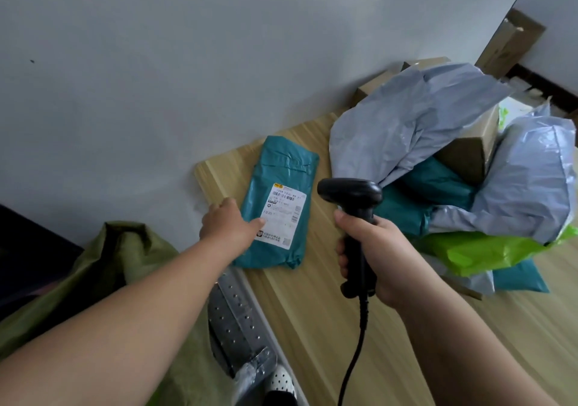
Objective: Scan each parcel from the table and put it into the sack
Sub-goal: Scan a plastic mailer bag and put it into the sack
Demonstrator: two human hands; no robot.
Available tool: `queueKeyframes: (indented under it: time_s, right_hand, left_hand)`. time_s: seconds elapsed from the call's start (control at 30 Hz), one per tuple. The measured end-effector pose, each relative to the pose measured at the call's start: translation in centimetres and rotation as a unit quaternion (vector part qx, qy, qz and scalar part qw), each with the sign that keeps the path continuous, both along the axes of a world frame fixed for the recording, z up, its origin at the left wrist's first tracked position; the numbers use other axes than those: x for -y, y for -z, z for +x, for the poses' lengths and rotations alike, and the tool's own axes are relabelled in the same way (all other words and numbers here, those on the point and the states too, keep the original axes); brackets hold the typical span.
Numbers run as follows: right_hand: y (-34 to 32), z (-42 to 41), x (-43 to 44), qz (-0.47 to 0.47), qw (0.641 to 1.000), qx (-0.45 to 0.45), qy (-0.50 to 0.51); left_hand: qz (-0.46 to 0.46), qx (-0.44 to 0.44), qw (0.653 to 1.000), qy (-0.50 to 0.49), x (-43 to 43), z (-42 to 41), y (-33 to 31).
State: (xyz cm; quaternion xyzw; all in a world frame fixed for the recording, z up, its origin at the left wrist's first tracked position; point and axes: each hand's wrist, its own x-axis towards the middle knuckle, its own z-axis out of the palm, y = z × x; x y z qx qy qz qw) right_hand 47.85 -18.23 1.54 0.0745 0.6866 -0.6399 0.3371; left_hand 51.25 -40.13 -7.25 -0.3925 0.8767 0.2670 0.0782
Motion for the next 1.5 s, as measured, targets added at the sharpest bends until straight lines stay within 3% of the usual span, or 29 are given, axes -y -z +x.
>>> queueKeyframes:
  time_s: [0.17,0.33,0.43,0.5,0.6,0.87,1.1,1.5]
  right_hand:
    - [1.6,-1.0,0.3,-0.001,1.000,0.016,-0.005]
    - [3.1,-2.3,0.8,-0.010,1.000,0.023,-0.011]
    - [3.6,-2.5,0.9,-0.013,0.999,0.029,-0.012]
    - [3.6,-2.5,0.8,-0.009,0.999,0.034,-0.014]
    - [2.9,-2.3,0.7,-0.008,0.999,0.036,-0.023]
    - [-2.7,0.2,3.1,-0.045,0.995,0.037,-0.087]
    - [-9.6,6.7,8.0,-0.067,0.983,0.046,-0.165]
    - [-15.9,16.8,13.5,-0.066,0.968,0.041,-0.238]
  left_hand:
    - [0.115,0.008,0.992,-0.050,-0.5,-2.9,1.7]
    - [0.117,0.024,0.987,-0.107,-1.6,-4.9,2.7]
    - [0.315,-0.025,0.931,-0.181,-1.9,-5.3,3.1]
    - [0.421,-0.012,0.889,-0.181,-2.1,-5.2,2.9]
    - [0.484,0.001,0.855,-0.185,-2.2,-4.1,1.5]
    - [0.436,-0.162,0.858,-0.218,1.3,1.7,-3.9]
    - [0.380,-0.325,0.837,-0.222,5.0,10.6,-9.6]
    - [0.331,-0.410,0.811,-0.255,10.4,22.4,-13.6]
